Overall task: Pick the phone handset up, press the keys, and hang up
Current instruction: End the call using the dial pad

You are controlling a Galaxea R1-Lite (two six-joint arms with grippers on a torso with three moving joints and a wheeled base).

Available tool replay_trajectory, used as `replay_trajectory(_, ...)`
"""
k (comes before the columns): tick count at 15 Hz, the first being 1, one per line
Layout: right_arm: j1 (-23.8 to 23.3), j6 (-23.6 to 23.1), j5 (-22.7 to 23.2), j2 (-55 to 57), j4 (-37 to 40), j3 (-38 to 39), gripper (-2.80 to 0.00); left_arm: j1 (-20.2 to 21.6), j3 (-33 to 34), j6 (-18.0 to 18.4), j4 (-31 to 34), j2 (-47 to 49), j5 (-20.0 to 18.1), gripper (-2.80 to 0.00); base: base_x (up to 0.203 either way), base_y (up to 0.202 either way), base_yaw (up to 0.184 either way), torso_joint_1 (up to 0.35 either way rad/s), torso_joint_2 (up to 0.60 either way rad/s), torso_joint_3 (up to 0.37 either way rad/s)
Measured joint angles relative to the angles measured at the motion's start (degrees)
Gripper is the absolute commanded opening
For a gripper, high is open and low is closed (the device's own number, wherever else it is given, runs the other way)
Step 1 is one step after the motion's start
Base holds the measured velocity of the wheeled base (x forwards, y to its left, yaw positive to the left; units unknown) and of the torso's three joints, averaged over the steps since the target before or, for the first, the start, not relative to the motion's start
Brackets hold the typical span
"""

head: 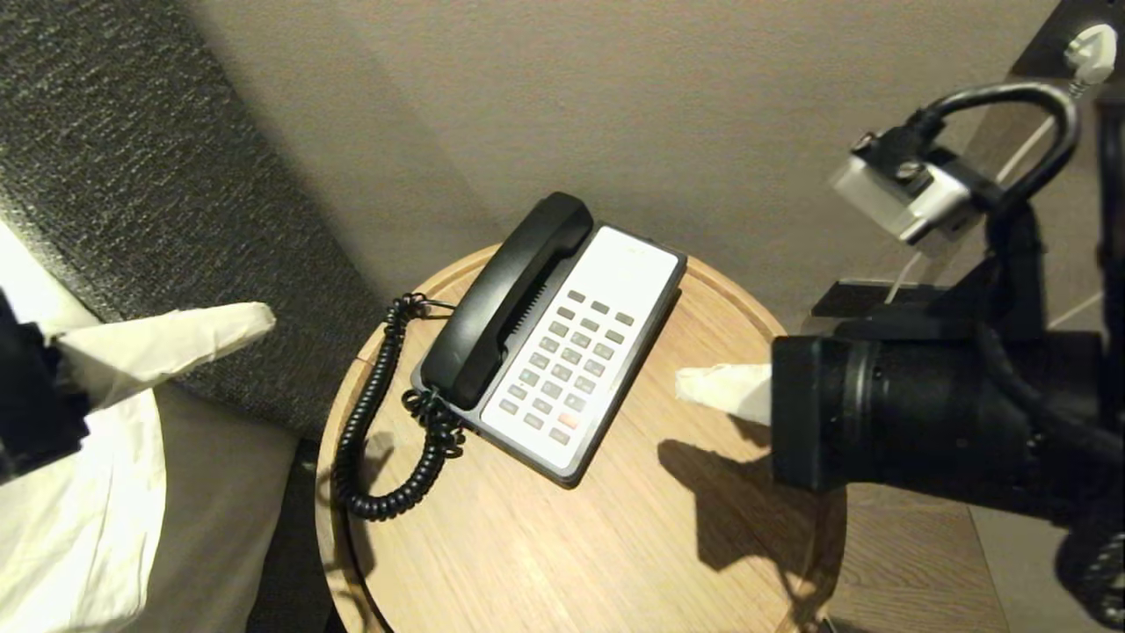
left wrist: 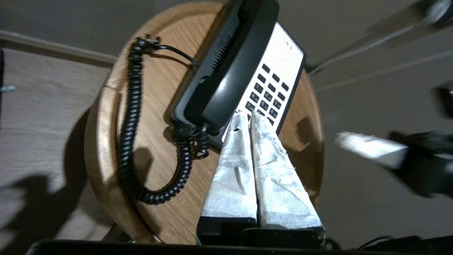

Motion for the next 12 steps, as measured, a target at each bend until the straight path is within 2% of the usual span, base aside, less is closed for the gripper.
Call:
replay_trajectory(2,0.57,-0.16,0.1,3.2,-1.48,-0.32,-2.8,3.67,6.46,-1.29,-7.17,-5.46,-3.79,-2.8,0.0,0.0,0.0,0.0,0.0,0.0)
replay_trajectory(4,0.7,-0.48,-0.04,5.84,-1.84,-0.52,-2.8,6.0,11.37,-1.74,-10.64,-10.34,-6.91,-2.8,0.0,0.0,0.0,0.0,0.0,0.0)
replay_trajectory(12,1.03,-1.42,-0.66,13.55,-1.95,-5.06,-2.8,7.11,16.85,-2.23,-10.99,-17.94,-8.08,-2.8,0.0,0.0,0.0,0.0,0.0,0.0)
